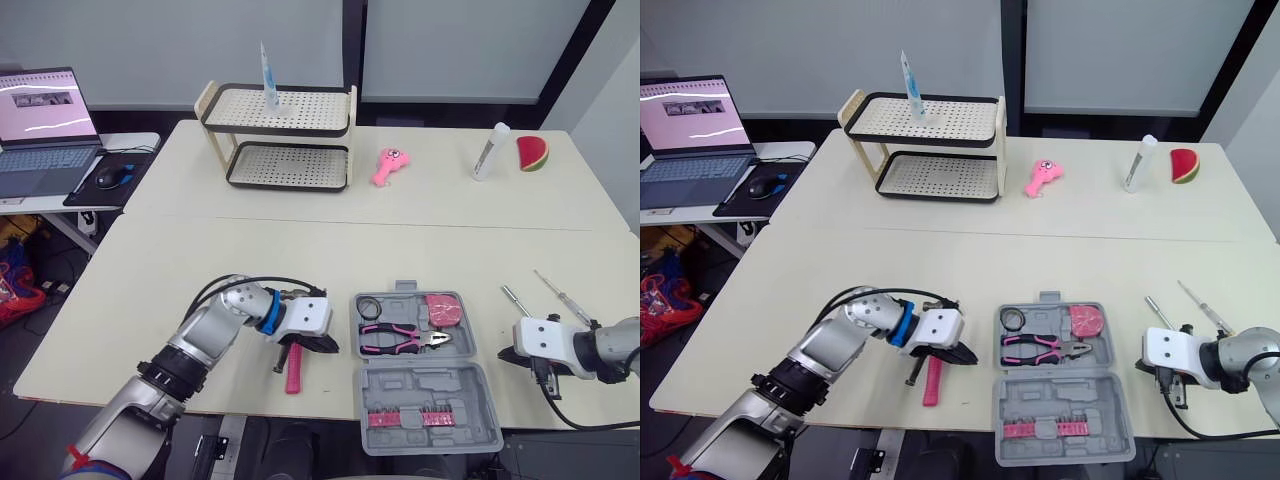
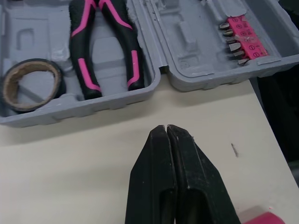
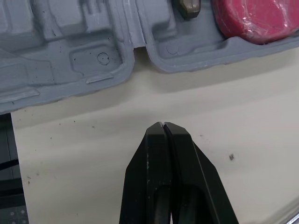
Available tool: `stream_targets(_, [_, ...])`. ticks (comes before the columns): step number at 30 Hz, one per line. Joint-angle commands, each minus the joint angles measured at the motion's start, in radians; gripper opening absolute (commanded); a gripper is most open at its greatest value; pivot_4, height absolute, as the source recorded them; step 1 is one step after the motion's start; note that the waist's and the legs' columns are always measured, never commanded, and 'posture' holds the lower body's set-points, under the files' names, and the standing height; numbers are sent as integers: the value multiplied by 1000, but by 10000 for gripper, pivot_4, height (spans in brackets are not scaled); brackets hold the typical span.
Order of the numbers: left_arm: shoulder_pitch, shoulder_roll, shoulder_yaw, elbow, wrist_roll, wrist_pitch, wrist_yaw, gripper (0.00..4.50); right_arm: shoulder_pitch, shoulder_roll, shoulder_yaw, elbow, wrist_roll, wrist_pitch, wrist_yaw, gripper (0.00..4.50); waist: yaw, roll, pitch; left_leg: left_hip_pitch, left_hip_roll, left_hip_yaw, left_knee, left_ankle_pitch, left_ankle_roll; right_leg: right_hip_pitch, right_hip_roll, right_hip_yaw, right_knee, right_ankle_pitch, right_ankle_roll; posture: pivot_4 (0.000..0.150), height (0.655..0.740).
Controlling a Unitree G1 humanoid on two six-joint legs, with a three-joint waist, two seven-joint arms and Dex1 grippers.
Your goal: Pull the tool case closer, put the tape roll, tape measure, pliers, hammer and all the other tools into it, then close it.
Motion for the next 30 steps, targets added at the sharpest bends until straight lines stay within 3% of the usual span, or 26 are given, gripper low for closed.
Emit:
stream_targets(1, [18, -22, -11, -38, 25, 0, 37, 0, -17, 7, 19, 0, -14, -15, -1, 170, 0, 0, 0, 0, 0, 0, 0, 0, 0, 0, 0, 0, 0, 0, 0, 1500, 7400])
stream_targets(10, [62, -101, -48, -75, 70, 65, 120, 0, -42, 38, 69, -21, -24, 15, -4, 170, 0, 0, 0, 0, 0, 0, 0, 0, 0, 0, 0, 0, 0, 0, 0, 1500, 7400])
stream_targets(30, [79, -126, -52, -134, 97, 152, 185, 0, -68, 123, 140, -66, -72, 11, -22, 170, -5, 0, 0, 1, 0, 0, 0, 0, 0, 0, 0, 0, 0, 0, 0, 1500, 7400])
